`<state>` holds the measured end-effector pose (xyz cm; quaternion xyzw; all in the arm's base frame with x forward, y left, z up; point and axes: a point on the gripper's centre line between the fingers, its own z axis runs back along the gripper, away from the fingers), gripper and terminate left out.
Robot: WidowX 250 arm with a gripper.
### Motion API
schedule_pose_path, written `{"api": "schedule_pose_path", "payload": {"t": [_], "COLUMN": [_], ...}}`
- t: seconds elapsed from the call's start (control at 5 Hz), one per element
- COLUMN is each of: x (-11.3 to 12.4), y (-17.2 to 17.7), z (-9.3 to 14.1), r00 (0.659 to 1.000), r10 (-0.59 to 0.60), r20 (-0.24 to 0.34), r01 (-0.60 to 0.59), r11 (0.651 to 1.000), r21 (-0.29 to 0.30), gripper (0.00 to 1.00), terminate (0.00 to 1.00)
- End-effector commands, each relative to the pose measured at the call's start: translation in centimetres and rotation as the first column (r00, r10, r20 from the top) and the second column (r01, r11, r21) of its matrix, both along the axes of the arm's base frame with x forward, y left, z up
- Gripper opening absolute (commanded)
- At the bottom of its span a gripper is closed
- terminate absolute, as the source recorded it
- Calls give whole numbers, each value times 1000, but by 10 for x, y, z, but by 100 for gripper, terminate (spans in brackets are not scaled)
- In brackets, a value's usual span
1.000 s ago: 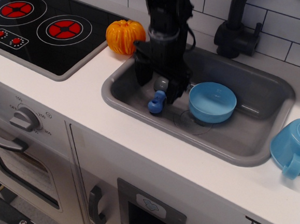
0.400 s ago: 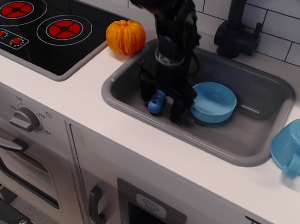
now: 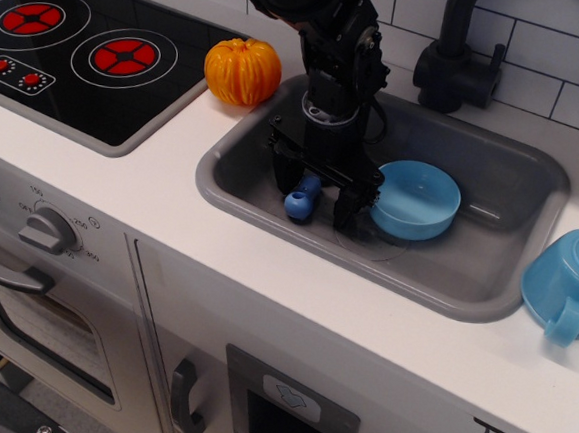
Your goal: Put spoon in bowl sink
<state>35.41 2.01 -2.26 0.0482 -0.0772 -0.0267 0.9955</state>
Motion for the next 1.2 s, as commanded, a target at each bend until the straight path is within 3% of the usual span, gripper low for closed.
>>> {"api": "schedule_pose_path", "payload": {"t": [0.0,0.2,0.6,1.0], "x": [8,8,9,5], "y": [5,8,18,-2], "z": [10,17,56,99], "r00": [999,999,973,971], "r10": [32,48,157,195], "r20": [15,23,172,136], "r01": [-32,-49,-172,-191], "r11": [999,998,982,981], "r21": [13,46,81,-41], "gripper": [0,0,0,0], "terminate": [0,0,0,0]}}
